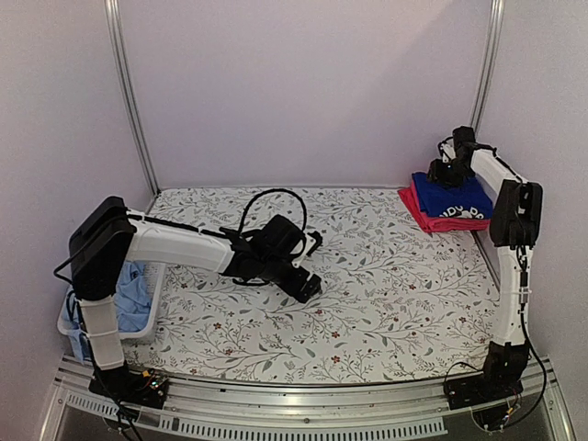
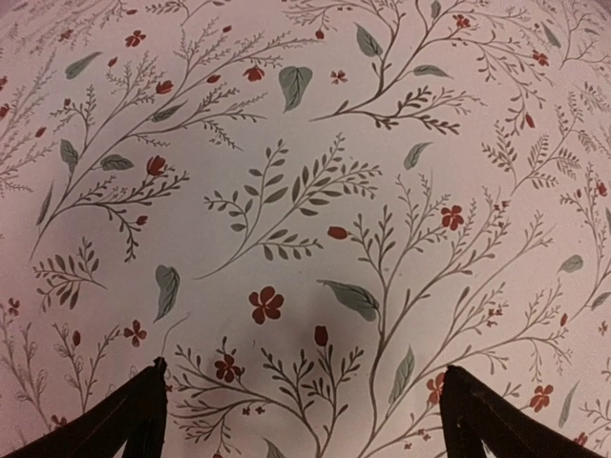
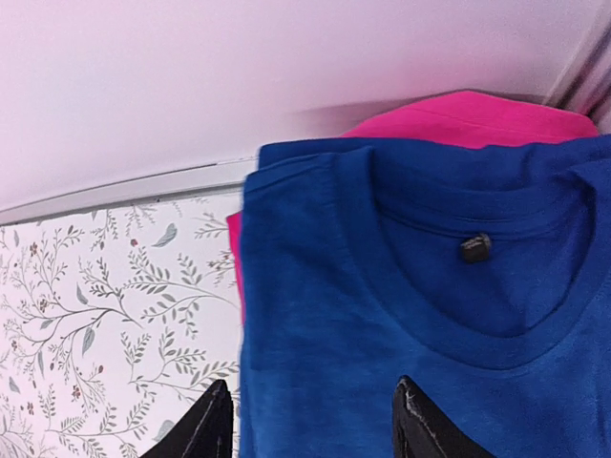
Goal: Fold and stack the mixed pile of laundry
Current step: Adjust the square-folded T-shirt at the corner of the board.
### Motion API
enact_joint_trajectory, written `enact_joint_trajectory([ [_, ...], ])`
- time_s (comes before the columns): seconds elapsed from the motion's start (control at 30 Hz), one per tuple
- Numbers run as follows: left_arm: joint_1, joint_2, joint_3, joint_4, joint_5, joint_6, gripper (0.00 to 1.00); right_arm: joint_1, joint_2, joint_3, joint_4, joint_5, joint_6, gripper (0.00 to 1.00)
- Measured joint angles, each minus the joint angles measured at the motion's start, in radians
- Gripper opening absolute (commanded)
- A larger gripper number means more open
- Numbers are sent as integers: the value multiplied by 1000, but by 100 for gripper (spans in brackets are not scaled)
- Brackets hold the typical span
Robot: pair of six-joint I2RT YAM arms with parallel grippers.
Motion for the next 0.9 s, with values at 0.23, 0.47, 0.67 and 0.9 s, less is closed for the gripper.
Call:
enact_joint_trajectory([
  [0.23,0,-42,-33,9,-1,-23,100,117,6,0,-1,122,-20,55],
  [0.47,0,-51,-33,14,-3,-27,100,154,69,4,-3,268,-44,56],
  [0.67,0,-57,-47,14,-4,-27,100,165,119,4,-13,410,-66,51],
  [0.9,0,-66,-55,14,-5,-26,100,167,122,6,-13,503,-86,22],
])
